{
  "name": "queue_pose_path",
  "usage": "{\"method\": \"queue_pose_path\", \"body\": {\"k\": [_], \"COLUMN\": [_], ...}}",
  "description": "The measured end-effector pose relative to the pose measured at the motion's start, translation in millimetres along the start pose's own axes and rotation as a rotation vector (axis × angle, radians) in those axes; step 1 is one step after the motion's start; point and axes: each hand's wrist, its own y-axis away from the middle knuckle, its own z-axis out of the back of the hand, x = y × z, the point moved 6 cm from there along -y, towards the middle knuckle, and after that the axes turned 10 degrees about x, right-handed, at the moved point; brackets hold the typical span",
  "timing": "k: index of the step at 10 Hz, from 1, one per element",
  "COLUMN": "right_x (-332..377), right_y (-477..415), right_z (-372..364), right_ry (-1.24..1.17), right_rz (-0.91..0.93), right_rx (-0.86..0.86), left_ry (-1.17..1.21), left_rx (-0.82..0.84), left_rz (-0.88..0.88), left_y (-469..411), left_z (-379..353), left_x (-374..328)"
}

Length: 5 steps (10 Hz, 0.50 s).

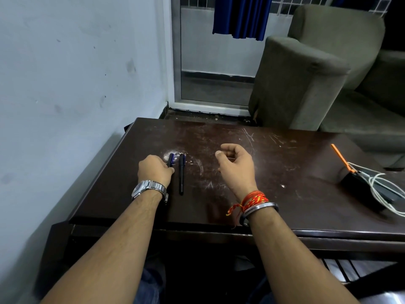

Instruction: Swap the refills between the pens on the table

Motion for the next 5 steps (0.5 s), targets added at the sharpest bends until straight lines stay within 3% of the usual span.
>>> {"method": "queue_pose_path", "body": {"k": [5], "right_x": [8.0], "right_y": [3.8], "right_z": [3.7], "right_ry": [0.057], "right_rz": [0.005], "right_rx": [-0.042], "left_ry": [0.051], "left_rx": [-0.026], "left_rz": [0.024], "left_y": [4.0], "left_z": [6.6], "left_x": [5.1]}}
